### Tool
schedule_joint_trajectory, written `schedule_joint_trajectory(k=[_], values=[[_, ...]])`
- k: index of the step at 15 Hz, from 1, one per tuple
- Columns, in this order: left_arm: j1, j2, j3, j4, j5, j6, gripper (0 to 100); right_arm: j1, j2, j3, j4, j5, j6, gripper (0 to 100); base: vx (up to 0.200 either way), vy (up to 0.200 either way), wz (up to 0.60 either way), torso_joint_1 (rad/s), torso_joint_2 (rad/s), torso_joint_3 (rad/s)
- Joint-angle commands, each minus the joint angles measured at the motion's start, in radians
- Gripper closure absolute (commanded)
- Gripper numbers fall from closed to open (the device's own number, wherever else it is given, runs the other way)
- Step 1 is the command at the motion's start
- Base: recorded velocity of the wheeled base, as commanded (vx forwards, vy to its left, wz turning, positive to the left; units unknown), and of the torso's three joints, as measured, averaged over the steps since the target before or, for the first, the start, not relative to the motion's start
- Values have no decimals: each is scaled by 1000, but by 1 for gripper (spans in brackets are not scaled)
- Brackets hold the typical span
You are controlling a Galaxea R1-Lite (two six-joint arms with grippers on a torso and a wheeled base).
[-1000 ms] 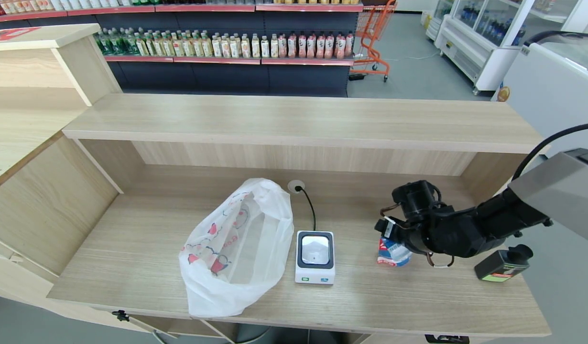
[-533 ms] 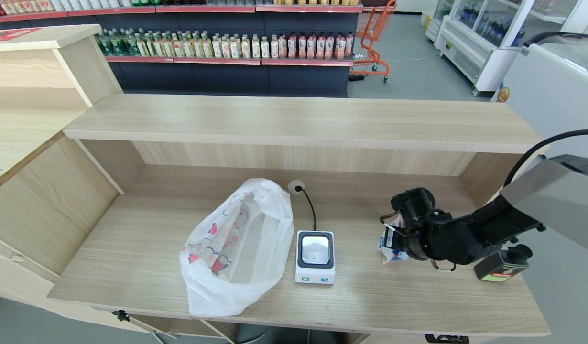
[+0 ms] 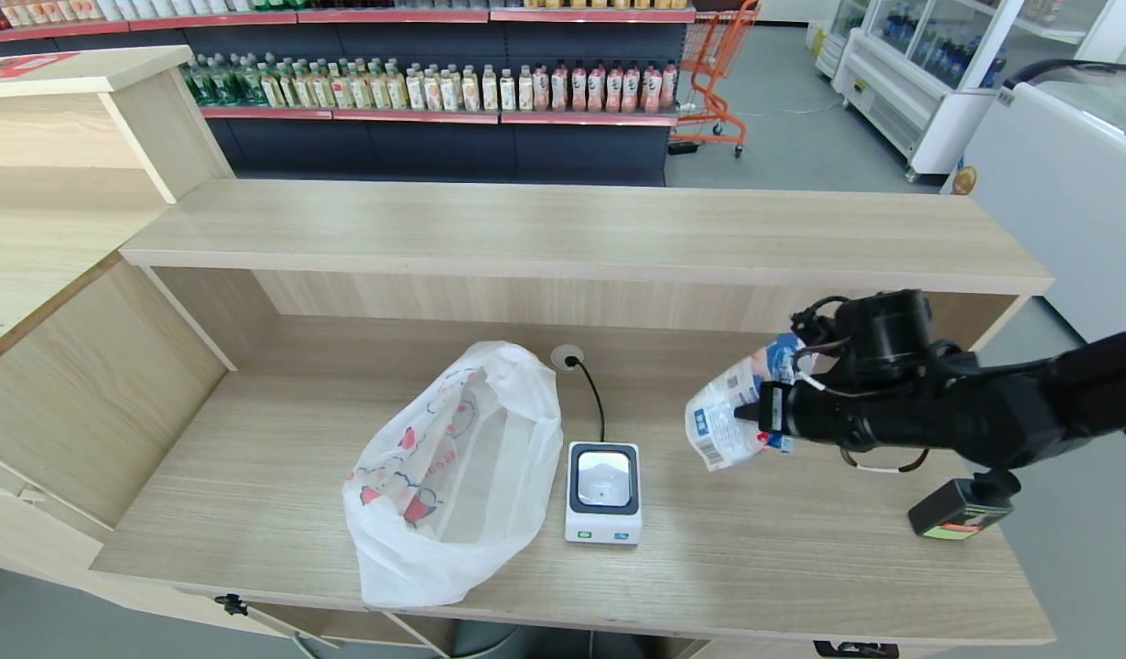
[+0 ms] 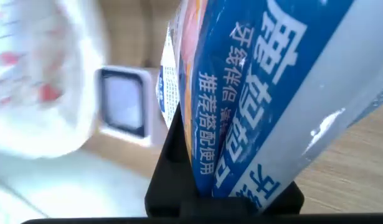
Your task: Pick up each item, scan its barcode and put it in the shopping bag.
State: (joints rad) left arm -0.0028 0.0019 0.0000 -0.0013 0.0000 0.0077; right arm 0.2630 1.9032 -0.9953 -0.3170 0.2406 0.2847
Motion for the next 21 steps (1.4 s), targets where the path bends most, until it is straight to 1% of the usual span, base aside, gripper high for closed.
schedule_joint_trajectory(k=[1, 3, 5, 6, 8, 11, 17, 21], values=[[0, 0, 0, 0, 0, 0, 0, -84, -277, 93, 15, 342, -101, 100, 0, 0, 0, 0, 0, 0], [1, 0, 0, 0, 0, 0, 0, -82, -352, 162, 18, 531, -148, 100, 0, 0, 0, 0, 0, 0], [0, 0, 0, 0, 0, 0, 0, -30, -408, 231, 22, 597, -151, 100, 0, 0, 0, 0, 0, 0], [1, 0, 0, 0, 0, 0, 0, -14, -434, 268, 49, 640, -151, 100, 0, 0, 0, 0, 0, 0], [0, 0, 0, 0, 0, 0, 0, 41, -463, 285, 119, 652, -154, 100, 0, 0, 0, 0, 0, 0], [0, 0, 0, 0, 0, 0, 0, 65, -475, 277, 131, 657, -140, 100, 0, 0, 0, 0, 0, 0], [0, 0, 0, 0, 0, 0, 0, 85, -507, 334, 142, 657, -122, 100, 0, 0, 0, 0, 0, 0], [0, 0, 0, 0, 0, 0, 0, 91, -512, 336, 142, 652, -102, 100, 0, 0, 0, 0, 0, 0]])
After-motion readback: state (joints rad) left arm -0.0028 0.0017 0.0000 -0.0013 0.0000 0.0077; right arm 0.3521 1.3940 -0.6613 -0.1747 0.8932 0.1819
